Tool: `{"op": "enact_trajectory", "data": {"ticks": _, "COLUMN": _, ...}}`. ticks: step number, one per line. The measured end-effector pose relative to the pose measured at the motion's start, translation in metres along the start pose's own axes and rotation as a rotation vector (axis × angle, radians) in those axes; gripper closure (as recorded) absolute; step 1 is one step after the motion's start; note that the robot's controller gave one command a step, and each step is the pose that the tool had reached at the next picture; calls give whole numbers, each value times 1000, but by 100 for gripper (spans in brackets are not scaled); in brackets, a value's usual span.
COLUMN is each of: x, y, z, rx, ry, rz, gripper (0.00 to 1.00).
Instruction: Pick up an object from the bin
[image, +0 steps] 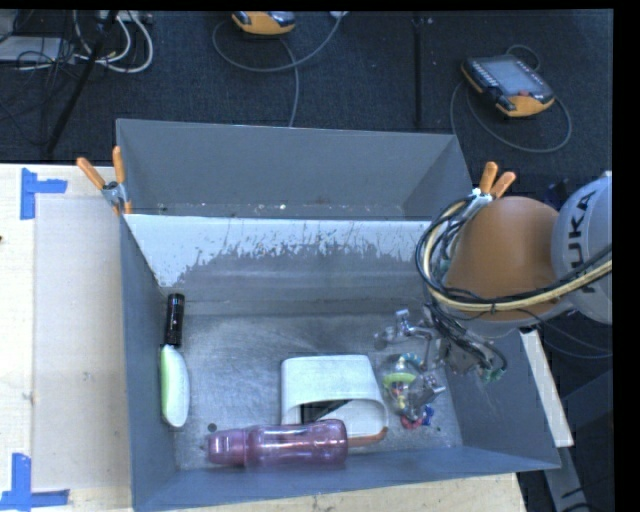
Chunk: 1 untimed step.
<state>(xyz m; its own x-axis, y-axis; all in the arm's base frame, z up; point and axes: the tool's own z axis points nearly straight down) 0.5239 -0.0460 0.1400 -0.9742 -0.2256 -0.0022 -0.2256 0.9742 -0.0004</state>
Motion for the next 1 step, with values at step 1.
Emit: {"op": "enact_trajectory", "data": {"ticks": 1, "x": -8, "y": 2, "z": 4, "rx": -2, "ry": 4, "rz": -126, "gripper": 0}}
